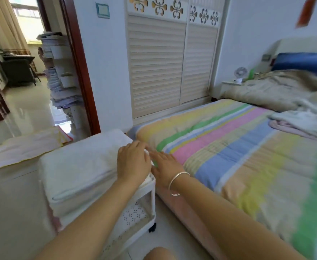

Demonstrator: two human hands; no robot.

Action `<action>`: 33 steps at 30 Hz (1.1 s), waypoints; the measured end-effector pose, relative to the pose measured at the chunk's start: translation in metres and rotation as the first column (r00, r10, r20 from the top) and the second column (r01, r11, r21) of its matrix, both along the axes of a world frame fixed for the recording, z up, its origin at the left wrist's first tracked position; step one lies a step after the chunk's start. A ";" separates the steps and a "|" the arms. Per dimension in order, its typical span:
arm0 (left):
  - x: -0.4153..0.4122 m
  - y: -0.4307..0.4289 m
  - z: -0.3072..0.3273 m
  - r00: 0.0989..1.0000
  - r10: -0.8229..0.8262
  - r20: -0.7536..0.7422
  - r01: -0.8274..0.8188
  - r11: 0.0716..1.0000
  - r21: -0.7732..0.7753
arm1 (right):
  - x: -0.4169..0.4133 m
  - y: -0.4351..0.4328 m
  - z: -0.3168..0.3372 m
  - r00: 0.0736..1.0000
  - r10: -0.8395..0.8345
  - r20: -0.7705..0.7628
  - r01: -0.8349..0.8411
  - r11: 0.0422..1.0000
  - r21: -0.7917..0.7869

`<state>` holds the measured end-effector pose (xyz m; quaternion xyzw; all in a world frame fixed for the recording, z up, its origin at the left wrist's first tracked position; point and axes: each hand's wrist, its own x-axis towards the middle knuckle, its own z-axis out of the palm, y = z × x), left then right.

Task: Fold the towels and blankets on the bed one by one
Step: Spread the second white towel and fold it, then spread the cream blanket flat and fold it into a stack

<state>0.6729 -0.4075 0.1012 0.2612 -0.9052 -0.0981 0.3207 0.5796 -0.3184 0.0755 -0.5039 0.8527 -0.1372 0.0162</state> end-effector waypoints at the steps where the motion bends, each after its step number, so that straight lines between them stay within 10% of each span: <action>1: -0.013 0.021 0.003 0.999 -0.051 -0.020 0.051 0.999 0.012 | -0.009 0.027 0.002 0.998 -0.055 -0.015 0.055 0.998 0.016; 15: -0.171 0.387 -0.012 0.718 -0.687 0.112 0.687 0.725 0.042 | -0.061 0.540 0.008 0.535 -0.842 -0.067 0.844 0.536 0.011; 25: -0.308 0.522 -0.073 0.648 -0.735 0.198 0.715 0.677 0.173 | -0.163 0.646 -0.043 0.442 -0.897 0.018 0.897 0.442 0.021; 33: -0.421 0.564 -0.086 0.545 -0.771 0.329 0.833 0.544 -0.104 | -0.282 0.700 -0.040 0.311 -0.940 0.137 0.945 0.290 -0.153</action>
